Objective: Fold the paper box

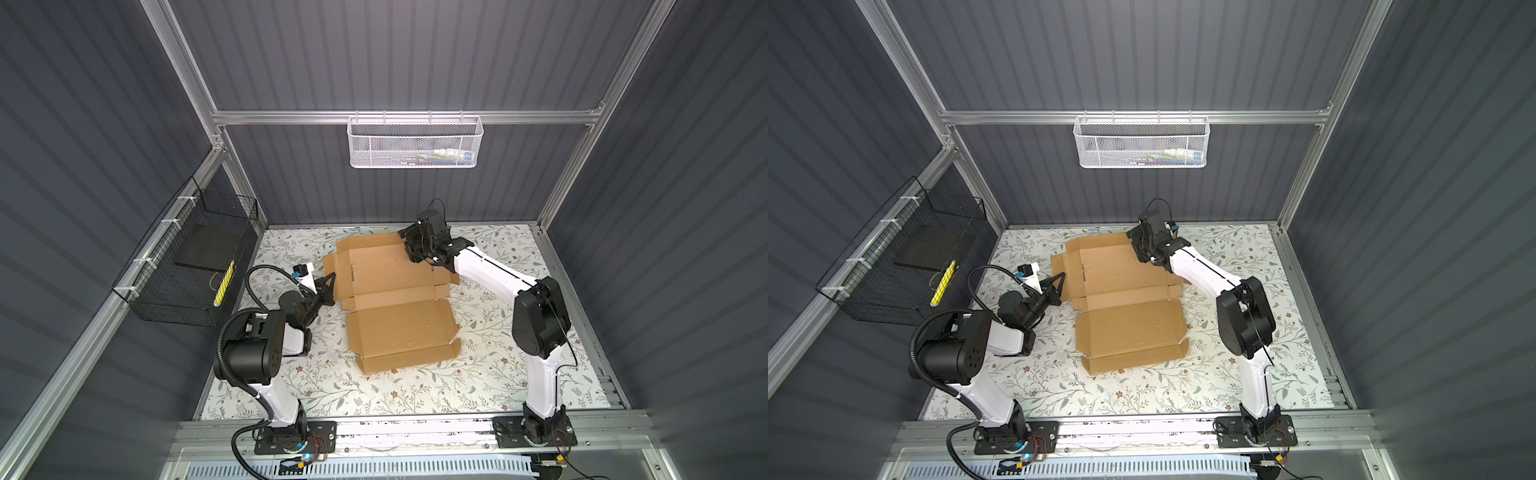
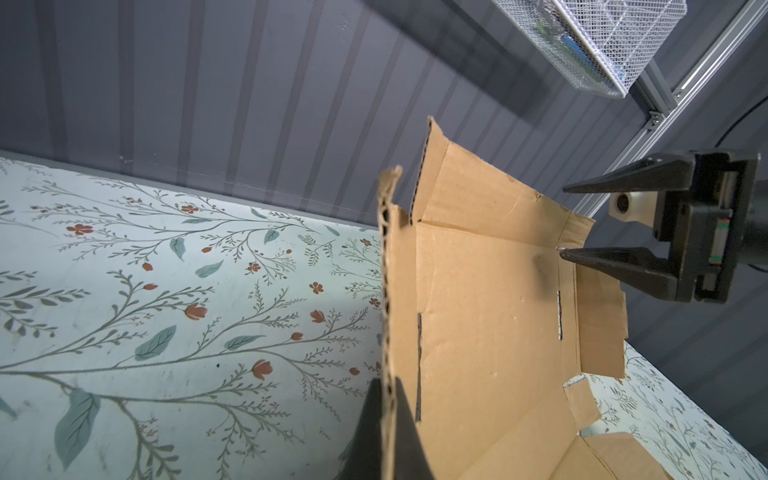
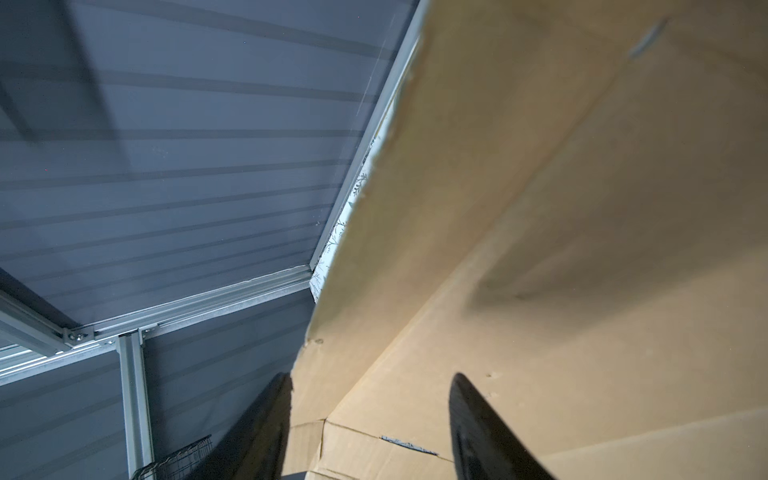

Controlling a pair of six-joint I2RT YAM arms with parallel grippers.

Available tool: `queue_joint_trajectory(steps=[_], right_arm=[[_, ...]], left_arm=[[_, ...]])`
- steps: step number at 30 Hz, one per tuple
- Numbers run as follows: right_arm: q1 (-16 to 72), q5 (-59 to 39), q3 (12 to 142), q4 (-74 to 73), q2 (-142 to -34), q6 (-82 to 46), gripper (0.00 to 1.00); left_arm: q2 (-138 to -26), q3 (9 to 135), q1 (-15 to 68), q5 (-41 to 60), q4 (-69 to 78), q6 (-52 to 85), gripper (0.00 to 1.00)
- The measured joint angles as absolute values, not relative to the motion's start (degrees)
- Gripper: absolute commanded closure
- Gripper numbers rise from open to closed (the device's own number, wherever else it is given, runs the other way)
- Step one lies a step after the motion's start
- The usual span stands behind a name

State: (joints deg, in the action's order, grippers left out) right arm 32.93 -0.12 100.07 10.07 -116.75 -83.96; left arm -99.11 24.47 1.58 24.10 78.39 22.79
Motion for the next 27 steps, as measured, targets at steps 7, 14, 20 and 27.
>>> queue_joint_trajectory(steps=[7, 14, 20, 27], right_arm=[[32.9, 0.6, 102.8, 11.7, -116.8, -85.1, 0.38], [32.6, 1.8, 105.2, 13.5, -118.5, -86.1, 0.38], [32.4, 2.9, 105.6, 15.1, -118.7, -86.8, 0.38], [32.3, 3.8, 105.8, 15.3, -118.7, -87.4, 0.38]], left_arm=[[-98.3, 23.8, 2.0, 24.2, 79.4, 21.6, 1.00], [-97.5, 22.3, 2.3, 24.2, 81.4, 20.9, 1.00], [-97.4, 21.3, 3.0, 24.1, 83.7, 20.1, 1.00], [-96.9, 20.9, 4.0, 24.0, 84.1, 19.1, 1.00]])
